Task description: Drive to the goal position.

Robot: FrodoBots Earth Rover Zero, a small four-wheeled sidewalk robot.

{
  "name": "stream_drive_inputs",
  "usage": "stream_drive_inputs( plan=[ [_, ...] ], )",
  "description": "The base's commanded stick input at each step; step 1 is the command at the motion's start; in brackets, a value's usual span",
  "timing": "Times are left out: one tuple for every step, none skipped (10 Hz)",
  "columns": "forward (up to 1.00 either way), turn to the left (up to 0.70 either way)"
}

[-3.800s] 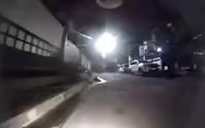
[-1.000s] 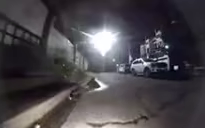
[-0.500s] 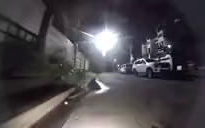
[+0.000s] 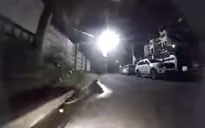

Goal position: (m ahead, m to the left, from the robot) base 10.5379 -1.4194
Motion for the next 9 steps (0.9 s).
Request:
stream_drive_inputs(
  plan=[
    [0.70, 0.00],
    [0.70, 0.00],
    [0.70, 0.00],
    [0.70, -0.11],
    [0.70, -0.35],
    [0.70, -0.35],
    [0.70, -0.35],
    [0.70, -0.35],
    [0.70, -0.35]
  ],
)
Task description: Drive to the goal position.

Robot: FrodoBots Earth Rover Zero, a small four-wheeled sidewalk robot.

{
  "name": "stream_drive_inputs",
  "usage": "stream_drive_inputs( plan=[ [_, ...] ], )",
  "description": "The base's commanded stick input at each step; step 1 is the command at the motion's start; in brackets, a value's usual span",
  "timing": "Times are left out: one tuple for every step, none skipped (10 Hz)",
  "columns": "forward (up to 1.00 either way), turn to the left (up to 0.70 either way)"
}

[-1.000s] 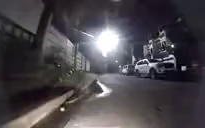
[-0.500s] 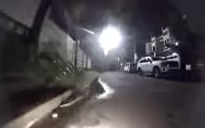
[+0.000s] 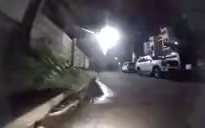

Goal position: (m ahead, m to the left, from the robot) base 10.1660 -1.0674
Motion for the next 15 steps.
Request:
stream_drive_inputs(
  plan=[
    [0.70, -0.30],
    [0.70, -0.14],
    [0.70, 0.00],
    [0.70, 0.00],
    [0.70, -0.02],
    [0.70, -0.10],
    [0.70, -0.19],
    [0.70, -0.28],
    [0.70, -0.35],
    [0.70, -0.29],
    [0.70, -0.09],
    [0.70, 0.00],
    [0.70, 0.00],
    [0.70, 0.00],
    [0.70, -0.11]
  ],
)
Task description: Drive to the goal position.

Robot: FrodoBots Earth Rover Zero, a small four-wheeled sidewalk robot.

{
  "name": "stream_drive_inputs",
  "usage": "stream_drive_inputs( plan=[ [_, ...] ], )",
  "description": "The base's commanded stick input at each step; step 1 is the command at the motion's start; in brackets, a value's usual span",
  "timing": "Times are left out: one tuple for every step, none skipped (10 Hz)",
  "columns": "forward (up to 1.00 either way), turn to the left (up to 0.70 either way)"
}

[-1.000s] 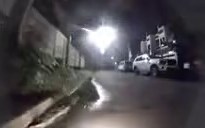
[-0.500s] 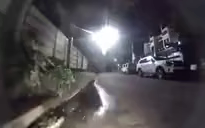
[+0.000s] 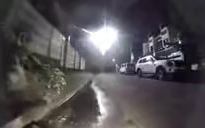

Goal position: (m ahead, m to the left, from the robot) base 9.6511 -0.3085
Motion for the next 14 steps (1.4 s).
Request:
stream_drive_inputs(
  plan=[
    [0.70, -0.31],
    [0.70, -0.35],
    [0.70, -0.34],
    [0.70, -0.31],
    [0.70, -0.13],
    [0.70, -0.01],
    [0.70, -0.02],
    [0.70, -0.18],
    [0.70, -0.32],
    [0.70, -0.22],
    [0.70, -0.11],
    [0.70, -0.01],
    [0.70, 0.00],
    [0.70, 0.00]
  ],
)
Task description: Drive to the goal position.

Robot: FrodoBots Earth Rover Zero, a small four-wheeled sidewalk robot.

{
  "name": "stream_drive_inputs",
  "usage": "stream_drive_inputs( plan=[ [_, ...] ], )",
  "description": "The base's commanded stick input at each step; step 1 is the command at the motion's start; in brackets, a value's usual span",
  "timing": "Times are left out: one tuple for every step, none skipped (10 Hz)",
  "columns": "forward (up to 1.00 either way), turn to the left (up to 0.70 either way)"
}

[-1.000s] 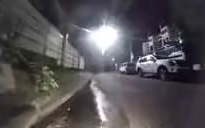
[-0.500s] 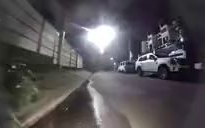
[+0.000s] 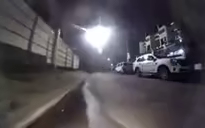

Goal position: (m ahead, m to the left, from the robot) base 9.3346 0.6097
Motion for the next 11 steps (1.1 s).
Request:
stream_drive_inputs(
  plan=[
    [0.70, 0.00],
    [0.70, 0.00],
    [0.70, 0.00],
    [0.70, 0.00],
    [0.70, 0.00],
    [0.70, 0.00],
    [0.70, 0.00],
    [0.70, 0.00],
    [0.70, 0.00],
    [0.70, 0.00],
    [0.70, 0.00]
  ],
)
